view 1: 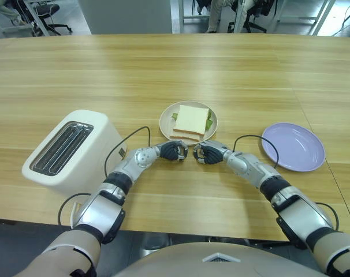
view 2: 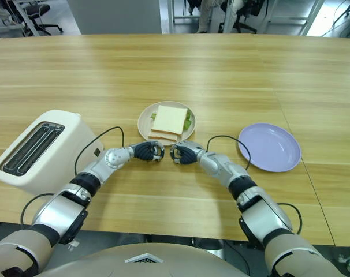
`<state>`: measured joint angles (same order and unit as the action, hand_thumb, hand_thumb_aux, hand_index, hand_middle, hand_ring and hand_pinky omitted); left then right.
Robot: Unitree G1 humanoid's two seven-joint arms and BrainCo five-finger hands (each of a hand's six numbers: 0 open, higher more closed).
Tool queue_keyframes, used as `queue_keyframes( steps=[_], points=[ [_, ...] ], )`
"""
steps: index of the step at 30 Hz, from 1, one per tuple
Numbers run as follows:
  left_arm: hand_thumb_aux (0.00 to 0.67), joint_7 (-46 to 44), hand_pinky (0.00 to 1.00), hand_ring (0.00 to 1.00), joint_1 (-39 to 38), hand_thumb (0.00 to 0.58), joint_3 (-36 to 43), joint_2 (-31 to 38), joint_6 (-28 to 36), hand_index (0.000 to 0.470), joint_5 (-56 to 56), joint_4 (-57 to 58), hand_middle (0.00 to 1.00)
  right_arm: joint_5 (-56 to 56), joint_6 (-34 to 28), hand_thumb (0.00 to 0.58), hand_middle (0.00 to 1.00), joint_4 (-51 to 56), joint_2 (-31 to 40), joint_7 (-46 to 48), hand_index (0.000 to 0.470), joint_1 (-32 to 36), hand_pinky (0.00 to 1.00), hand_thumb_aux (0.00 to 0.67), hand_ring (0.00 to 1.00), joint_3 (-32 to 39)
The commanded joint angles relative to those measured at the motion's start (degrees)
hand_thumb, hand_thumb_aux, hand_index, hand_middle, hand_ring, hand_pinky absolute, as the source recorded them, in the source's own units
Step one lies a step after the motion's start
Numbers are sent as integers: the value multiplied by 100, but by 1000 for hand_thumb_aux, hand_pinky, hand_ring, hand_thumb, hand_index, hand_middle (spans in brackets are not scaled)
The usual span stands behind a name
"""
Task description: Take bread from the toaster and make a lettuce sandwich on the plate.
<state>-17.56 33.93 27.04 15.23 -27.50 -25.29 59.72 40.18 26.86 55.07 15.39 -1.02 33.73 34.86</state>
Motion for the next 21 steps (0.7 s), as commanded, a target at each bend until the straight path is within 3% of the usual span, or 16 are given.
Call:
queue_keyframes(
  steps=[1,7,8,9,10,11,12,13,14,15,16,17,21],
  points=[
    [670,549,1000,1000,290,580,284,-152,200,460,-509,850,1000,387,-326,580,1000,822,-160,-779,460,359,1000,670,1000,184],
    [670,1636,1000,1000,782,580,303,-423,154,460,-790,1091,1000,509,-427,580,1000,1027,-285,-1672,460,674,1000,670,1000,166],
    [636,1825,1000,1000,790,578,307,-420,80,437,-837,1024,1000,494,-368,580,1000,922,-260,-1741,460,655,1000,670,1000,151],
    [512,1979,980,980,759,548,294,-392,-27,352,-850,888,980,446,-280,580,1000,751,-215,-1764,460,605,1000,670,1000,113],
    [512,2097,980,980,701,548,279,-340,-149,352,-857,719,980,411,-199,580,1000,555,-151,-1755,460,540,1000,670,1000,89],
    [326,2179,494,494,613,427,264,-263,-280,224,-864,500,494,394,-106,580,1000,322,-67,-1726,460,459,1000,670,1000,81],
    [34,2216,0,0,485,58,237,-162,-410,23,-853,198,0,343,2,580,1000,39,27,-1639,460,347,1000,670,1000,59],
    [0,2181,0,0,309,0,193,-46,-531,0,-805,-184,0,246,141,564,1000,-299,130,-1495,384,203,1000,560,1000,18],
    [0,2050,0,0,47,0,112,101,-630,0,-682,-732,0,93,282,454,820,-717,243,-1300,245,17,820,357,820,-54],
    [0,1869,0,0,-242,0,12,231,-659,0,-506,-1293,0,-63,380,0,475,-1132,351,-1096,0,-166,475,0,475,-130],
    [0,1648,0,0,-550,0,-73,365,-641,0,-333,-1885,0,-235,468,0,125,-1526,448,-869,0,-349,125,0,125,-201],
    [0,1392,0,0,-894,0,-134,527,-638,0,-134,-2534,0,-451,560,0,0,-1955,545,-596,0,-554,0,0,0,-265],
    [0,326,0,0,-2147,0,-318,1126,-404,0,807,-4983,0,-1419,504,0,0,-3586,837,591,0,-1347,0,0,0,-480]
  ],
)
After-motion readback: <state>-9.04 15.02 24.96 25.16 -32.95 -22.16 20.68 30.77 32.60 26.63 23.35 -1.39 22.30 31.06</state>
